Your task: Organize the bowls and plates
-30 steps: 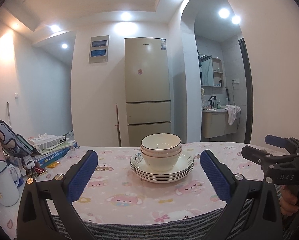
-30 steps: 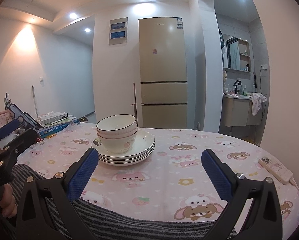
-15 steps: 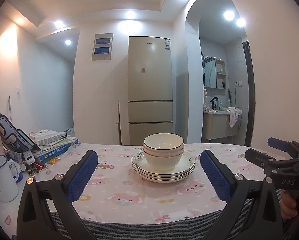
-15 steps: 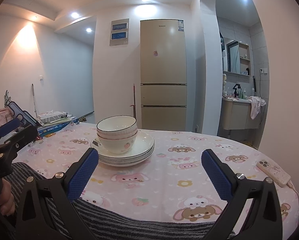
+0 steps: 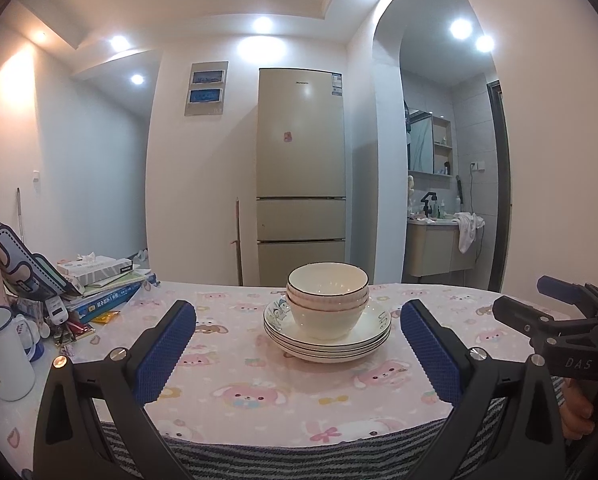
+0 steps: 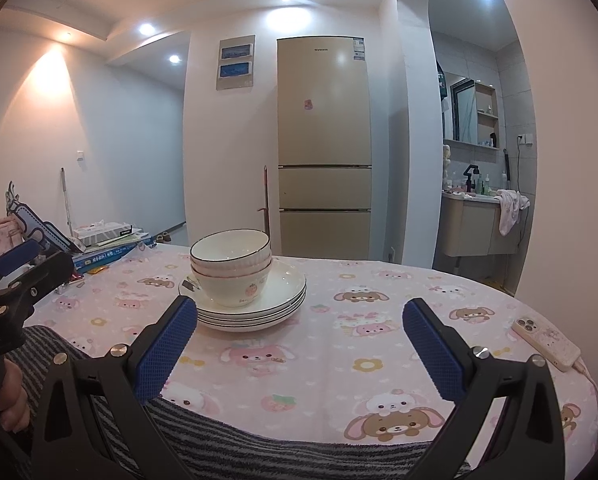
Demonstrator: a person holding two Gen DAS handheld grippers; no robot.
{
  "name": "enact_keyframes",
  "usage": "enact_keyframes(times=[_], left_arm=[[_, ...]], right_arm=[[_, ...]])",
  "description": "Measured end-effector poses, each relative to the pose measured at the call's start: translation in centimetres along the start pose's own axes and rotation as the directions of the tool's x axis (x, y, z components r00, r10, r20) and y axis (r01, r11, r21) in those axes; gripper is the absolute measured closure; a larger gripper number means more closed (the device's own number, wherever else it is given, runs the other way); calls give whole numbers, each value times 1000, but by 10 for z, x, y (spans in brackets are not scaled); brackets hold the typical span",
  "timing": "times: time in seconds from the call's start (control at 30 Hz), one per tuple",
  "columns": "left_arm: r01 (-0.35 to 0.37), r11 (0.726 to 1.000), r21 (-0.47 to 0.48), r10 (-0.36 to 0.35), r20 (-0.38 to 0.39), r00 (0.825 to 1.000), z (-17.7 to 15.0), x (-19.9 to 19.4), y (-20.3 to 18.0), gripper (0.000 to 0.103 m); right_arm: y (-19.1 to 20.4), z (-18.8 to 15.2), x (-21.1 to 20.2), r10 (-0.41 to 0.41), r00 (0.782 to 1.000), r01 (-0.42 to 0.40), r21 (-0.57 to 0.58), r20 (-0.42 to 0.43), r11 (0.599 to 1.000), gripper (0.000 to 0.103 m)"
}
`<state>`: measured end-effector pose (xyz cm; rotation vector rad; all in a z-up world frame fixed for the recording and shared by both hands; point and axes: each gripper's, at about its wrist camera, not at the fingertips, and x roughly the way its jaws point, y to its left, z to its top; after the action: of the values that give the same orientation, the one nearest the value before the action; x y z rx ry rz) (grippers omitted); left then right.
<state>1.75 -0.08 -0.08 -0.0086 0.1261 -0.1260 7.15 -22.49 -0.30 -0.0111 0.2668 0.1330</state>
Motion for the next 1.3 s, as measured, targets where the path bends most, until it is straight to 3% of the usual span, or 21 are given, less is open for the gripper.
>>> enact_keyframes(times=[1.3], left_arm=[[-4, 1000, -7, 4, -4, 1000, -5, 2, 0, 0]], right_arm=[[-4, 0, -2, -18, 1000, 18, 2, 20, 1000, 0]])
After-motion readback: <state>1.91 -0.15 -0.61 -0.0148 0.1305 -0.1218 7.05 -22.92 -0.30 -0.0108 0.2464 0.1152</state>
